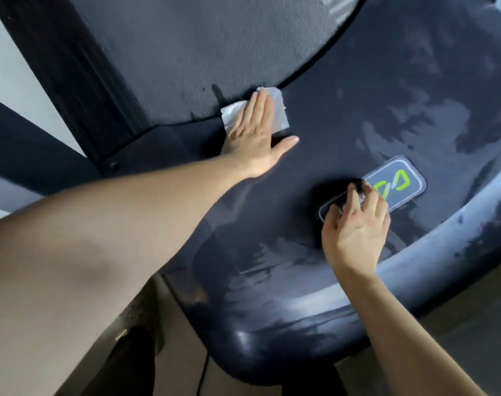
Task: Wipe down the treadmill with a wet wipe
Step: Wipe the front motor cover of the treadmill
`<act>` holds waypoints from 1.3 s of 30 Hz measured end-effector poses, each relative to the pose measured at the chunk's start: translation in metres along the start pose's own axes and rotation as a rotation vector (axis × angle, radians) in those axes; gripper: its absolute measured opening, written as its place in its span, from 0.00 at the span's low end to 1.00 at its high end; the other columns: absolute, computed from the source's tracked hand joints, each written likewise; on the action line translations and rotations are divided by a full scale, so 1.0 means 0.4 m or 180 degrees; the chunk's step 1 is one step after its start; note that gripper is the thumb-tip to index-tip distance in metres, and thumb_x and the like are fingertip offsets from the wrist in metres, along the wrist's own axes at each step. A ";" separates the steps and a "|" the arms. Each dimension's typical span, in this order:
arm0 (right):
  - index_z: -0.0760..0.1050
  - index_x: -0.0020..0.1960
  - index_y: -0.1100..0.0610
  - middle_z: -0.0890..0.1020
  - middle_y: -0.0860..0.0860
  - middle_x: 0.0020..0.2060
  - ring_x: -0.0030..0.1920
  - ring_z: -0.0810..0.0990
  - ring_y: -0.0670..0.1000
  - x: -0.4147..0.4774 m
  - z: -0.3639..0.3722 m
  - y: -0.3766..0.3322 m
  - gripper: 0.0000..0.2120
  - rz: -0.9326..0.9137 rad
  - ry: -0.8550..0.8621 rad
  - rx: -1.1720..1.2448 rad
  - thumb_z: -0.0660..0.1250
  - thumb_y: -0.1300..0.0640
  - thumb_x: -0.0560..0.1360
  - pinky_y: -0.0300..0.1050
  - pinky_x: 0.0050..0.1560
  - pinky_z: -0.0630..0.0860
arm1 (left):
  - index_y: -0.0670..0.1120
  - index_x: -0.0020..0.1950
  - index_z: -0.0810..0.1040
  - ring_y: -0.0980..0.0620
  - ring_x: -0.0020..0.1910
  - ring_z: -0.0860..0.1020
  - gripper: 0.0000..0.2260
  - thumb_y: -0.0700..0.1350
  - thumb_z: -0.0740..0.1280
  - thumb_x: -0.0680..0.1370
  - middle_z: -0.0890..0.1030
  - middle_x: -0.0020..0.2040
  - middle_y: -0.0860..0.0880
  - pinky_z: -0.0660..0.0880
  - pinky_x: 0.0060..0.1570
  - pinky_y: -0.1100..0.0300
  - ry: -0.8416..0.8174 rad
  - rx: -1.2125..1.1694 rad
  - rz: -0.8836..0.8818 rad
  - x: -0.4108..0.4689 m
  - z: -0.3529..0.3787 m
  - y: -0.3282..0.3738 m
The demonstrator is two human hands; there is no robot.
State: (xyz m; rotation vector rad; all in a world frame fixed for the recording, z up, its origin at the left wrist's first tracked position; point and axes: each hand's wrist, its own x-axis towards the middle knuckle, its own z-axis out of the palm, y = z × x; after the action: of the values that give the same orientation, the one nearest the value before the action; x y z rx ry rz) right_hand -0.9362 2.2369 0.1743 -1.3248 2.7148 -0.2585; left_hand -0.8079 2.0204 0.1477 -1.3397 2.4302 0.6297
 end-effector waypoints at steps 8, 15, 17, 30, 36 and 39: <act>0.73 0.69 0.63 0.74 0.62 0.67 0.66 0.70 0.65 -0.005 -0.008 -0.017 0.24 0.0091 -0.0012 0.0143 0.62 0.55 0.75 0.62 0.68 0.69 | 0.38 0.81 0.33 0.48 0.82 0.34 0.51 0.75 0.34 0.72 0.34 0.83 0.42 0.36 0.80 0.51 -0.0367 0.0150 -0.1272 -0.261 0.007 -0.176; 0.73 0.71 0.63 0.72 0.61 0.71 0.72 0.68 0.63 -0.010 -0.005 -0.001 0.24 -0.0061 -0.0014 0.0102 0.62 0.54 0.78 0.60 0.73 0.65 | 0.37 0.81 0.33 0.45 0.82 0.34 0.52 0.77 0.46 0.76 0.34 0.82 0.39 0.36 0.80 0.48 -0.0121 -0.0220 -0.0412 0.048 -0.022 0.127; 0.71 0.73 0.63 0.71 0.61 0.73 0.73 0.66 0.63 -0.017 -0.004 0.017 0.25 -0.0189 -0.0037 -0.0006 0.60 0.54 0.78 0.59 0.74 0.64 | 0.37 0.81 0.33 0.46 0.81 0.33 0.49 0.74 0.46 0.79 0.33 0.82 0.40 0.36 0.80 0.48 -0.0147 -0.0092 0.0076 0.104 -0.027 0.207; 0.70 0.71 0.66 0.72 0.65 0.70 0.70 0.68 0.65 -0.004 -0.011 -0.031 0.26 0.0053 -0.0107 -0.0169 0.68 0.56 0.76 0.63 0.72 0.66 | 0.37 0.83 0.40 0.49 0.83 0.41 0.52 0.77 0.39 0.75 0.41 0.84 0.41 0.38 0.81 0.56 -0.0302 0.0446 -0.0492 -0.393 -0.013 -0.353; 0.67 0.75 0.67 0.69 0.65 0.74 0.76 0.64 0.65 -0.018 0.006 -0.034 0.28 0.0043 -0.0154 -0.0311 0.65 0.54 0.79 0.62 0.77 0.59 | 0.40 0.81 0.31 0.51 0.80 0.30 0.51 0.77 0.42 0.75 0.30 0.82 0.44 0.33 0.79 0.52 -0.0190 -0.0121 -0.0433 -0.186 -0.011 -0.146; 0.67 0.75 0.67 0.68 0.64 0.74 0.76 0.64 0.64 -0.022 0.012 -0.028 0.29 0.0009 -0.0143 -0.0349 0.65 0.53 0.79 0.61 0.78 0.59 | 0.39 0.81 0.32 0.48 0.81 0.30 0.52 0.77 0.44 0.76 0.31 0.82 0.42 0.34 0.80 0.49 -0.0089 -0.0201 -0.0105 -0.009 -0.016 0.046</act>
State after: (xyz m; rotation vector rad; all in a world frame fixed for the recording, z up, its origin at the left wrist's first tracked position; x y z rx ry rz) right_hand -0.9213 2.2367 0.1719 -1.3368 2.7286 -0.0794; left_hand -0.8217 2.0285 0.1591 -1.3828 2.3797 0.7173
